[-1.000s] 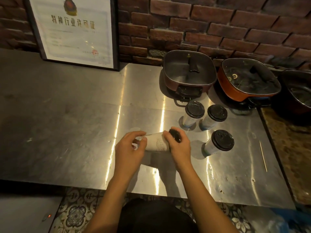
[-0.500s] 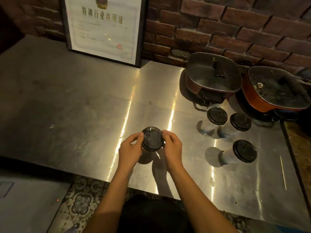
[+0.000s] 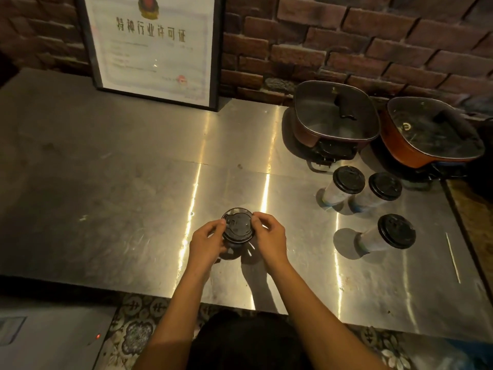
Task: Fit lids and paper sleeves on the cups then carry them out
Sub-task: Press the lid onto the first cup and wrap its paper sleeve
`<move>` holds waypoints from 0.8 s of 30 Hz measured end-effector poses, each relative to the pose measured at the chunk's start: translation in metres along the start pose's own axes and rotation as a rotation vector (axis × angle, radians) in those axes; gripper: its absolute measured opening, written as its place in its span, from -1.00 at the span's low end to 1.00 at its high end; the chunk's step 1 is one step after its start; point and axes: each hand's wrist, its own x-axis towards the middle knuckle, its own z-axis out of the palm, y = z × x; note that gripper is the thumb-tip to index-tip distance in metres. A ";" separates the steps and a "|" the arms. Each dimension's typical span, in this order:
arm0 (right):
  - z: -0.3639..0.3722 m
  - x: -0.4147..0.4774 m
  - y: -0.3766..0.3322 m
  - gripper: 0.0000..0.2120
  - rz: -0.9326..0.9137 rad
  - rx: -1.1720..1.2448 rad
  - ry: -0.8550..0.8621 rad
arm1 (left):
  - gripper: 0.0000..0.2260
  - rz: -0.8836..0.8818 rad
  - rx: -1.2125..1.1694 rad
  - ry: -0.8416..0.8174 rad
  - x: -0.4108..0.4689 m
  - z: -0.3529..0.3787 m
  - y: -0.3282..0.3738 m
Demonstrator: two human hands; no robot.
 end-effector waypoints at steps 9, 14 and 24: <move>-0.013 -0.011 -0.005 -0.69 0.018 0.005 -0.002 | -0.60 0.089 0.176 -0.049 0.003 -0.027 0.014; -0.043 -0.003 -0.014 -0.65 -0.029 0.019 0.058 | -0.56 0.257 0.271 0.037 0.000 -0.031 0.041; -0.171 0.025 -0.045 -0.78 -0.233 -0.091 0.228 | -0.71 0.486 0.205 -0.051 -0.040 0.069 0.096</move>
